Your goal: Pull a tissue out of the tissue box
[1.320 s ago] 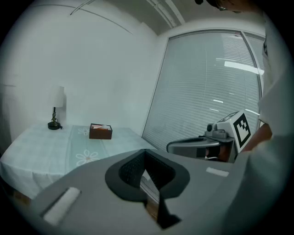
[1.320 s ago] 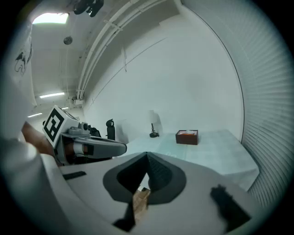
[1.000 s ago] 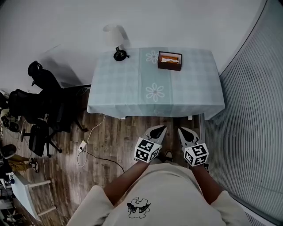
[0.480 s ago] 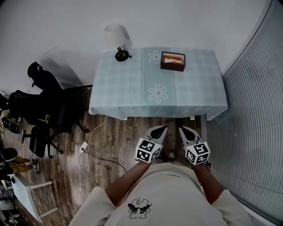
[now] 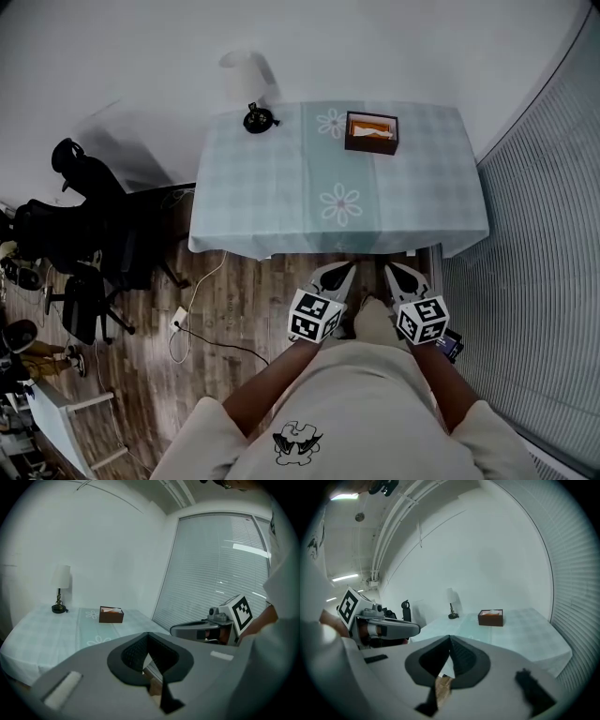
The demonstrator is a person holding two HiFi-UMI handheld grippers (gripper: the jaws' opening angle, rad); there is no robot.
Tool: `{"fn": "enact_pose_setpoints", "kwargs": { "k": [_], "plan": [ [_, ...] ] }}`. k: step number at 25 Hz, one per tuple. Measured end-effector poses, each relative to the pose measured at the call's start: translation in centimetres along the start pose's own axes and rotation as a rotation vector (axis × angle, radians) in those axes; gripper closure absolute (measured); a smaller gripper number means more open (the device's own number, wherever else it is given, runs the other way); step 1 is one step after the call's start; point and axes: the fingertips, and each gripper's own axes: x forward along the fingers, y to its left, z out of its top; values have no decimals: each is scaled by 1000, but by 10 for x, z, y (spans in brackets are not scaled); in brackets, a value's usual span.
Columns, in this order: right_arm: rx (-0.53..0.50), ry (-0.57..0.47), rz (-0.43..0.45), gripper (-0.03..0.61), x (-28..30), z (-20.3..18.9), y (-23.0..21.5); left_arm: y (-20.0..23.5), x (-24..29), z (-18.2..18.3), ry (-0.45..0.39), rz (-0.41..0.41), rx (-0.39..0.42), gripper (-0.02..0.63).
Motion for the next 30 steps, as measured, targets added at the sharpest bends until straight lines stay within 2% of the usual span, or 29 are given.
{"fn": "enact_pose_setpoints", "kwargs": {
  "k": [6, 14, 20, 25, 30],
  "plan": [
    [11, -4, 11, 568, 48, 17, -48, 37, 49, 19, 9, 13, -14, 607],
    [14, -7, 44, 568, 129, 77, -145, 98, 151, 84, -5, 65, -30, 607],
    [16, 17, 93, 568, 179, 117, -213, 136, 219, 126, -12, 126, -75, 607],
    [15, 39, 124, 568, 210, 137, -240, 155, 247, 151, 3, 142, -69, 607],
    [17, 61, 121, 568, 234, 134, -244, 176, 263, 157, 21, 138, -69, 607]
  ]
}}
